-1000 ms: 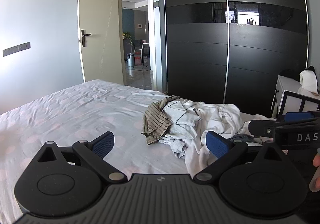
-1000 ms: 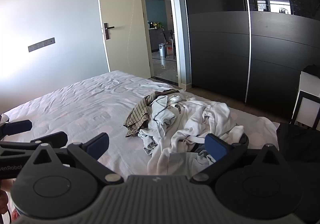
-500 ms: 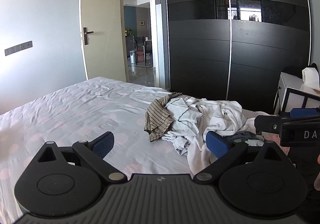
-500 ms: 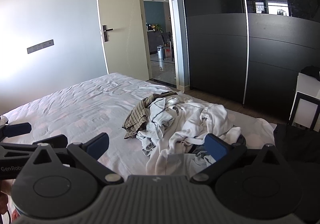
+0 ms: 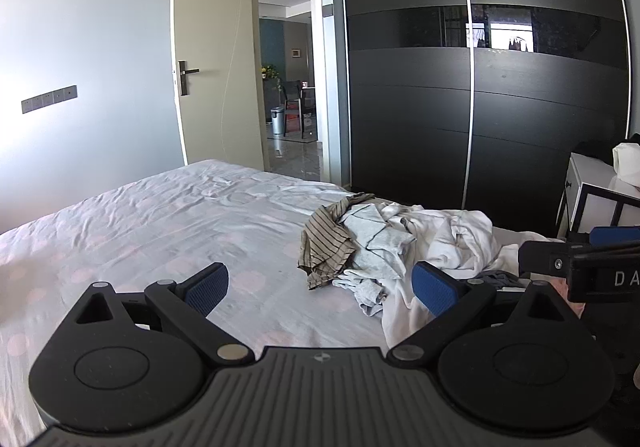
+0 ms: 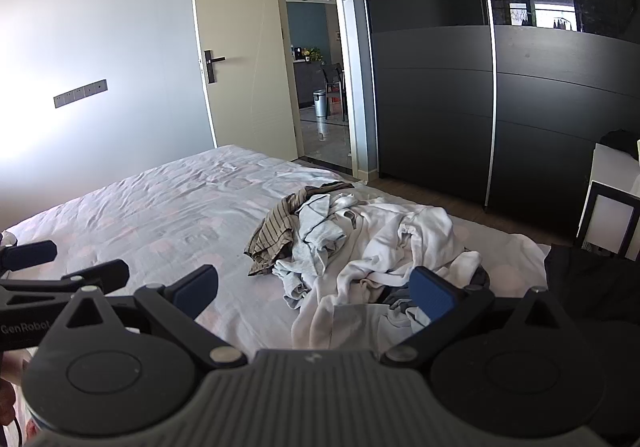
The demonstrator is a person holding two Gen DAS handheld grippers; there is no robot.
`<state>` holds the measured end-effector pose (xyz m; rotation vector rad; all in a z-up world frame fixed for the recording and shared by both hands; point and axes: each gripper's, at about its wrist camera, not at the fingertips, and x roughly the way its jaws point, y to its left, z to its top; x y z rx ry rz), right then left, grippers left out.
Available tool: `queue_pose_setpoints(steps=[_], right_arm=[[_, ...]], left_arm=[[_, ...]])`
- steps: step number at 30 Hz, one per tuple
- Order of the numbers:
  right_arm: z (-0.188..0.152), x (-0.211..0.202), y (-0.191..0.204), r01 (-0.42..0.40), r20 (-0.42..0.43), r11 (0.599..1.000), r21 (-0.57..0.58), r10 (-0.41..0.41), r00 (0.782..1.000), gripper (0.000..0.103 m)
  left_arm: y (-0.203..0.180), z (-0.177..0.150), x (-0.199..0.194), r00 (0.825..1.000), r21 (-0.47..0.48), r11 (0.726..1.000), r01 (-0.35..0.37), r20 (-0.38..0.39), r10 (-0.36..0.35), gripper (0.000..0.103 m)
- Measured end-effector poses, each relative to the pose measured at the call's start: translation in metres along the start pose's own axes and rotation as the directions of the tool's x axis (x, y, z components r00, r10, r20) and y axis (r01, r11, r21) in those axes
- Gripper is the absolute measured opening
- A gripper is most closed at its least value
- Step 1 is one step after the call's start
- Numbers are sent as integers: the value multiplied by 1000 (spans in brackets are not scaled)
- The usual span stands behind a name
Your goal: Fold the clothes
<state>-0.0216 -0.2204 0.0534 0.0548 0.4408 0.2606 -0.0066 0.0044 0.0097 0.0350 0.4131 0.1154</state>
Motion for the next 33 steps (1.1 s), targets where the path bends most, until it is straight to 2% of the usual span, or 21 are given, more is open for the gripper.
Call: queue_pose_setpoints(steps=[16, 19, 22, 25, 29, 33], right_arm=[[0, 7, -5, 5, -9, 1000, 29, -4, 1000, 103], [6, 15, -7, 1, 6, 1000, 28, -1, 1000, 103], [13, 25, -7, -3, 24, 1000, 17, 3, 1000, 103], [22, 36, -8, -6, 39, 1000, 4, 5, 999, 103], [39, 68, -8, -9, 15, 999, -37, 10, 1000, 103], [55, 113, -4, -65, -48, 997, -50, 63, 997, 103]], left_arm=[[9, 5, -2, 999, 4, 999, -52, 16, 52, 103], [17, 7, -1, 996, 15, 996, -88, 14, 88, 103], [29, 12, 5, 988, 9, 988, -154, -31, 155, 103], [46, 15, 15, 972, -4, 975, -221, -87, 220, 103], [71, 13, 33, 963, -16, 972, -234, -143, 230, 103], [98, 12, 54, 947, -31, 966, -256, -208, 244, 103]])
